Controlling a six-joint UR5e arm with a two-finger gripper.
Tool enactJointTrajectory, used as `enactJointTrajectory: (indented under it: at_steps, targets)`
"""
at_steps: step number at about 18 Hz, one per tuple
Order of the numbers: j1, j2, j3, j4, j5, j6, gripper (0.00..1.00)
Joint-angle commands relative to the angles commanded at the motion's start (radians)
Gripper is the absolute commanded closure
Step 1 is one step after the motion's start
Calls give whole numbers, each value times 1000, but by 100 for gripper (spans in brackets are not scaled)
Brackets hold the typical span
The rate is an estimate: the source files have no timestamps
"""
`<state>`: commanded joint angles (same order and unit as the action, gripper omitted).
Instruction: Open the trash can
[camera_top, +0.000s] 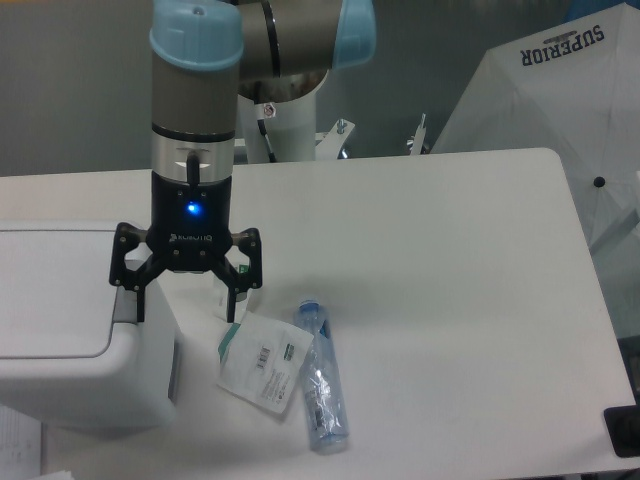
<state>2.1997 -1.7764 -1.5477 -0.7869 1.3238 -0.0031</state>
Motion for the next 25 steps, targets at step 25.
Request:
enactJointTrajectory:
  at_steps: [25]
  targets:
    - [-11, 6, -34, 3, 3, 3, 0]
